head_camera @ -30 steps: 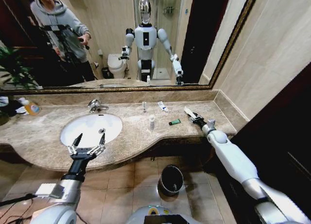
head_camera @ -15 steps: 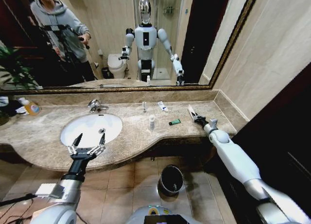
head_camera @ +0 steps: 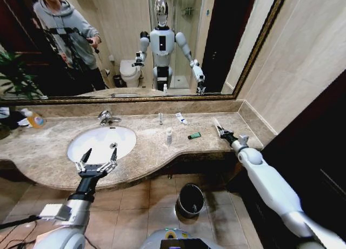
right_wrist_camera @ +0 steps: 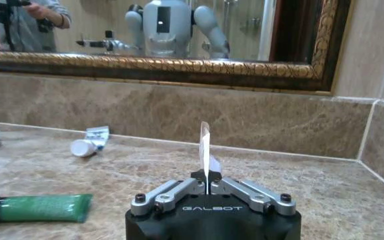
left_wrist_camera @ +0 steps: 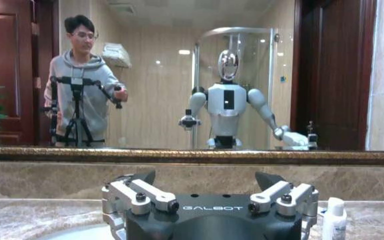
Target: Pick up the trash from the sink and place it in the trash bin.
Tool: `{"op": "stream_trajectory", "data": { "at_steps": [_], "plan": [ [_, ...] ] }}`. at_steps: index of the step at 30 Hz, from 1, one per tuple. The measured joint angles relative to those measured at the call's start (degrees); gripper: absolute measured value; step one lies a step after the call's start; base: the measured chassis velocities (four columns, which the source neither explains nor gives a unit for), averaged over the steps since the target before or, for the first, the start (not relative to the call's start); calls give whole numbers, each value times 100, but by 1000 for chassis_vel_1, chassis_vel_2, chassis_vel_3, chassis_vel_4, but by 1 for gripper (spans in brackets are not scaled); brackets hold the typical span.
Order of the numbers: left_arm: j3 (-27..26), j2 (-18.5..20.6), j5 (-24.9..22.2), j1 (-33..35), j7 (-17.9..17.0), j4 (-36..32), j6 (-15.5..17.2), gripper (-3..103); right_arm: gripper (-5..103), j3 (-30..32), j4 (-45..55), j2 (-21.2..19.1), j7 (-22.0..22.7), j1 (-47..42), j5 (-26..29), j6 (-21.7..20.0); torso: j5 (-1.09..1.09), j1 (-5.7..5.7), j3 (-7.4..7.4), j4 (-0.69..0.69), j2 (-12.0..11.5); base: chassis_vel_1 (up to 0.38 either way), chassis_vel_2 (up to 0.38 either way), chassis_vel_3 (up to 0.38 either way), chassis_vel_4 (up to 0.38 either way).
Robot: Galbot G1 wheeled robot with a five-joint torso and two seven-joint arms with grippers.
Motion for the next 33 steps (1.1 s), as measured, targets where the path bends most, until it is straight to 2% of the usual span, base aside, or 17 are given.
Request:
{"op": "stream_trajectory", "data": {
  "at_steps": [2,10,12,13,16,17,21,25,27,33],
  "plan": [
    [0,-1,0,0,-1,0,0,100,0,397,765,-208,123,-647,197,-64,-3,0,0,0,0,0,0,0,0],
    [0,0,0,0,0,0,0,100,0,1000,1847,-100,220,-1733,243,-87,-1,0,0,2,0,0,0,0,0],
    [0,0,0,0,0,0,0,100,0,1275,1993,73,27,-2278,243,227,1,0,-1,0,0,0,0,0,0],
    [0,0,0,0,0,0,0,100,0,1275,1993,73,27,-2278,243,227,1,0,-1,0,0,0,0,0,0],
    [0,0,0,0,0,0,0,100,0,1641,2127,326,-219,-3009,323,804,0,0,-1,0,-1,0,0,0,0],
    [0,0,0,0,0,0,0,100,0,1641,2127,326,-219,-3009,323,804,0,0,-1,0,-1,0,0,0,0],
    [0,0,0,0,-1,0,0,100,0,1913,1938,670,-709,-3959,151,1567,-1,0,-1,-1,0,0,0,0,0],
    [0,-1,0,0,0,0,0,100,0,1832,1712,896,-790,-4277,-76,1876,-3,-1,-1,-1,0,0,0,0,0],
    [0,0,0,0,0,0,0,100,0,1710,1337,1128,-778,-4362,-470,2146,0,-1,-1,-1,0,0,0,0,0],
    [0,0,0,0,-1,0,0,100,0,1397,467,1317,-620,-4181,-998,2268,-1,0,0,0,0,0,0,0,0]
  ]
}}
